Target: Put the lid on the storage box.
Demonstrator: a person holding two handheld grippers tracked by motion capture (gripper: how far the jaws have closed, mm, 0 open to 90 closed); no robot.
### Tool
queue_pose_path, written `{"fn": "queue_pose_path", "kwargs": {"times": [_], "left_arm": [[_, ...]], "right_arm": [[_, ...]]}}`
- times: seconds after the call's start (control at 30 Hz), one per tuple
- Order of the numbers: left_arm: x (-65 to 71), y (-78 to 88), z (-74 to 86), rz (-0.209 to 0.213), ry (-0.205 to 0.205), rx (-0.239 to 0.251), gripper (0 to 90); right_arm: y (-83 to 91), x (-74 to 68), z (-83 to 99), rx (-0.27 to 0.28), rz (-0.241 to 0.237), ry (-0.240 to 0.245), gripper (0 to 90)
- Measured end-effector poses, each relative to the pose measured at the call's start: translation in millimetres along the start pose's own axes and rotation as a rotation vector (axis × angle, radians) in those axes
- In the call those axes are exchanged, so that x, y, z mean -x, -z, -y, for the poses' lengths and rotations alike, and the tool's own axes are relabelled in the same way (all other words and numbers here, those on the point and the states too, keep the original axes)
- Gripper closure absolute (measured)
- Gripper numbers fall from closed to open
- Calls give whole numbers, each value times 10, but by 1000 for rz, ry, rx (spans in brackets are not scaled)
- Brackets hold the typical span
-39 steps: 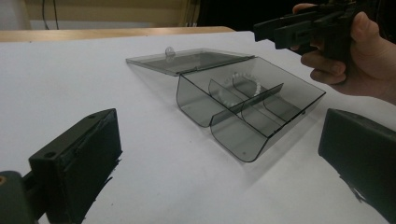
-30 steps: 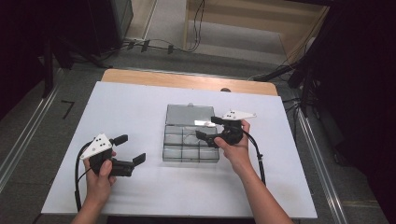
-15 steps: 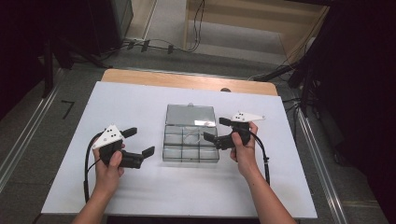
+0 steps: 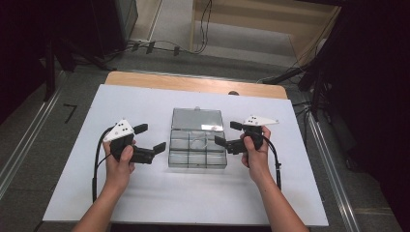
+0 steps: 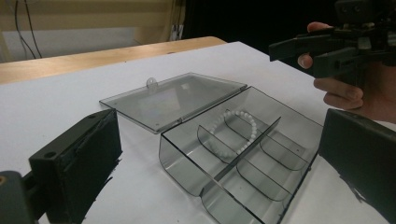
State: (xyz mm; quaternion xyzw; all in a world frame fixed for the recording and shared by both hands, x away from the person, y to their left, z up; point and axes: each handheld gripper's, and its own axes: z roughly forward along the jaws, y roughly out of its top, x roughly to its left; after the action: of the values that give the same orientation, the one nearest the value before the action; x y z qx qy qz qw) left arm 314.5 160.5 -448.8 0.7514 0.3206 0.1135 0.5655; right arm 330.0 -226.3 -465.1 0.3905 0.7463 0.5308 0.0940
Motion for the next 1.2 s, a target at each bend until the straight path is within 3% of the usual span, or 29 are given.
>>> {"fn": "queue_pose_path", "kwargs": {"times": [0.5,0.83,1.2], "left_arm": [[-152,-338,-96,10,26,-21,0],[-259,-594,-114,24,70,-39,9],[-364,-815,-167,7,102,-69,19]], "right_arm": [[4,92,4,0,33,-16,0],[-44,205,-25,7,37,-51,0],[-143,379,19,3,51,-109,0]]}}
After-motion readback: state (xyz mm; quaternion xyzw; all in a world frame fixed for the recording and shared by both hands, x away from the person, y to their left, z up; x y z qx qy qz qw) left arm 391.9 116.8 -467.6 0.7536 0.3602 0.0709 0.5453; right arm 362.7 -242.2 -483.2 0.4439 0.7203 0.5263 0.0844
